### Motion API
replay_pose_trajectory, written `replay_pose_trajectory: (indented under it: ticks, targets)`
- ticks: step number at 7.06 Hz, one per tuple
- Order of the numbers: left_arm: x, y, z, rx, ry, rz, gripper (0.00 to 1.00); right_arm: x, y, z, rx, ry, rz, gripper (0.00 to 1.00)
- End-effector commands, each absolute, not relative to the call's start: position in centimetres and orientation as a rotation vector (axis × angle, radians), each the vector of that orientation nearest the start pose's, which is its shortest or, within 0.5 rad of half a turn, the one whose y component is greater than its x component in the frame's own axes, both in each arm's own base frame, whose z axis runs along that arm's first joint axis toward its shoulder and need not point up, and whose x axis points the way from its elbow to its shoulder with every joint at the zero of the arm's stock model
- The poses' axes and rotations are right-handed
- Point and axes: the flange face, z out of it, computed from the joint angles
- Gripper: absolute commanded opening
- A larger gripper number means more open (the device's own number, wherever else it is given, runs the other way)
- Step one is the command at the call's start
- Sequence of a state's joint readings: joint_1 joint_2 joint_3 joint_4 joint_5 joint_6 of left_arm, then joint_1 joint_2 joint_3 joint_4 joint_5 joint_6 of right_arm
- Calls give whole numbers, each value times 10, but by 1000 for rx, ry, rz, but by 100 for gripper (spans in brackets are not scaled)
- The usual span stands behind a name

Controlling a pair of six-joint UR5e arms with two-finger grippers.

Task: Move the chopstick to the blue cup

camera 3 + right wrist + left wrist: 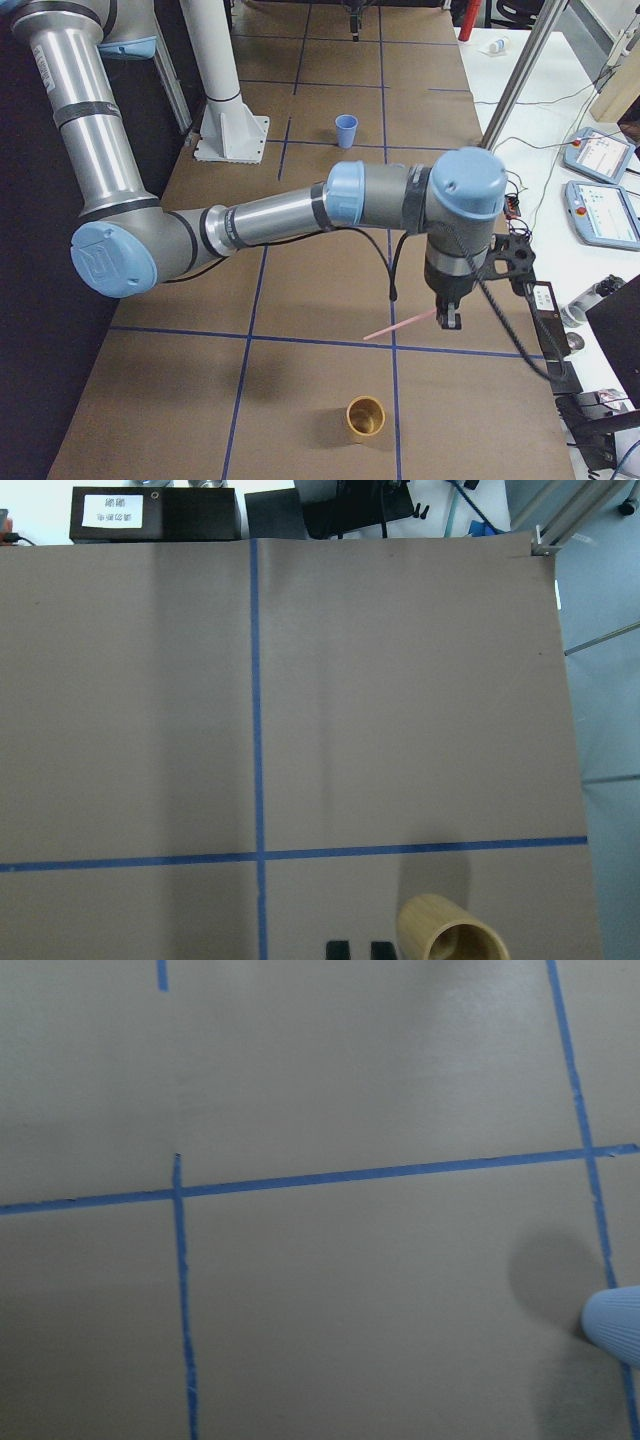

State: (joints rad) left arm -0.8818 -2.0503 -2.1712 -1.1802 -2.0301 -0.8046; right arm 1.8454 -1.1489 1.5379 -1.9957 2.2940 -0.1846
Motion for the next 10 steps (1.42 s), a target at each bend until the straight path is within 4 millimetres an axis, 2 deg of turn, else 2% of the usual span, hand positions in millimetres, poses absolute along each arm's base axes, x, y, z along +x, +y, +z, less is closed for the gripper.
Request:
replay_pose_trajectory:
  ticks: [1, 2, 3, 4, 5, 6, 7, 9, 10]
  targets:
    - [219, -469, 241, 237, 705, 149, 100, 140, -639, 350, 65, -710, 53, 0]
    - [195, -477, 263, 254, 669, 207, 100, 71, -634, 311, 39, -763, 115, 0]
    - [169, -483, 281, 267, 637, 241, 100, 10, -628, 263, 11, -825, 180, 0]
    - [141, -488, 294, 285, 614, 270, 100, -39, -619, 219, 2, -843, 198, 0]
    - [126, -485, 317, 256, 613, 292, 100, -89, -599, 185, -13, -859, 205, 0]
    - [105, -488, 329, 271, 594, 331, 100, -133, -581, 147, 9, -875, 233, 0]
    - [87, -496, 339, 280, 574, 358, 100, -178, -559, 120, 39, -871, 283, 0]
    - [49, -522, 378, 254, 539, 386, 100, -276, -520, 61, 188, -826, 298, 0]
    - [32, -534, 400, 233, 555, 404, 100, -309, -500, 42, 226, -820, 327, 0]
